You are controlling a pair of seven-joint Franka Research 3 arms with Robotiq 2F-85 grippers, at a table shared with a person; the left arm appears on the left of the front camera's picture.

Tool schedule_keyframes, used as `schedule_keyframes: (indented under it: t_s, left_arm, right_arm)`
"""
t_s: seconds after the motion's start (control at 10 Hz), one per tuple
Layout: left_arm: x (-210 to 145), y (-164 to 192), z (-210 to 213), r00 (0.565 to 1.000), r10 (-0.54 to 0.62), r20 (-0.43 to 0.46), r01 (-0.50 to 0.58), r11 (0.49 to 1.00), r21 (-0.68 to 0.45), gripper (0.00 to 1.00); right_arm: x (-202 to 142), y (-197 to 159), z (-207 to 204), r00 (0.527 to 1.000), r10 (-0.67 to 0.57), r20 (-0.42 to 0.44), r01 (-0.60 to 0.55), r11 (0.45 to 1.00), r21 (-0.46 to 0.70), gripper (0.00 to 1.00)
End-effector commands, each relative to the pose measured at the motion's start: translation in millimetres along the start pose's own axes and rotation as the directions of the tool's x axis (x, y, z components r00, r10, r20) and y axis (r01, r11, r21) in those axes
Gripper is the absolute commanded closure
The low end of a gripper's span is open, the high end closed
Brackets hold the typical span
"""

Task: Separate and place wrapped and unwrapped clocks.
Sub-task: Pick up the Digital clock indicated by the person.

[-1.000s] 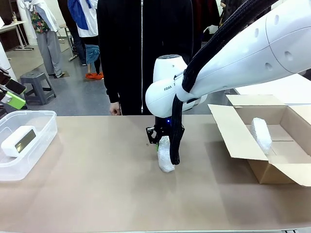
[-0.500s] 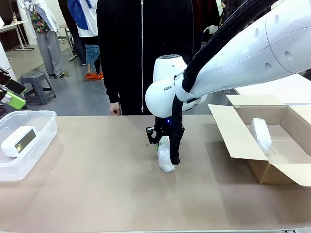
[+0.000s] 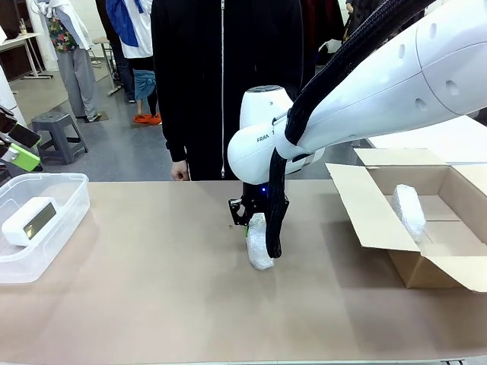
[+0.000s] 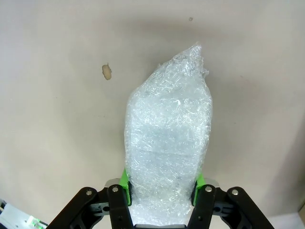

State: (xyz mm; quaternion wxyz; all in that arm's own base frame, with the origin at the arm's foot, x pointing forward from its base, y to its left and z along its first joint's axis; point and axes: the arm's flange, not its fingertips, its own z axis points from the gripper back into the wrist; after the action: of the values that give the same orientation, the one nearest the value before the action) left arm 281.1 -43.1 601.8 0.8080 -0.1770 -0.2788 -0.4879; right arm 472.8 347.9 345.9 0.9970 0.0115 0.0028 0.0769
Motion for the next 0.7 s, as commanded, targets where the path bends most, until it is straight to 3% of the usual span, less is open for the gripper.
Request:
schedule_keyframes:
  t_s: [0.0,0.1,0.2,0.6]
  left_arm:
    - [0.4,-0.3,-0.6,1.000,0.005,0.010,-0.005,1.000,-0.013,0.00]
    - [0.4,-0.3,-0.6,1.000,0.005,0.010,-0.005,1.000,-0.013,0.00]
    - [0.4,-0.3,-0.6,1.000,0.005,0.010,-0.005,1.000,-0.013,0.00]
    - [0.4,-0.3,-0.6,1.000,0.005,0.010,-0.005,1.000,-0.013,0.00]
  right_arm:
    - [0.7,-0.1,-0.2,1.000,0.007,0.006,-0.007,1.000,0.003,0.87]
    - [0.7,-0.1,-0.2,1.000,0.007,0.006,-0.007,1.000,0.003,0.87]
    - [0.0,0.0,0.0,1.000,0.000,0.000,0.000,1.000,0.000,0.47]
    - [-84.9,3.0,114.8,0.997,0.009,0.081,-0.002,0.996,-0.087,0.47]
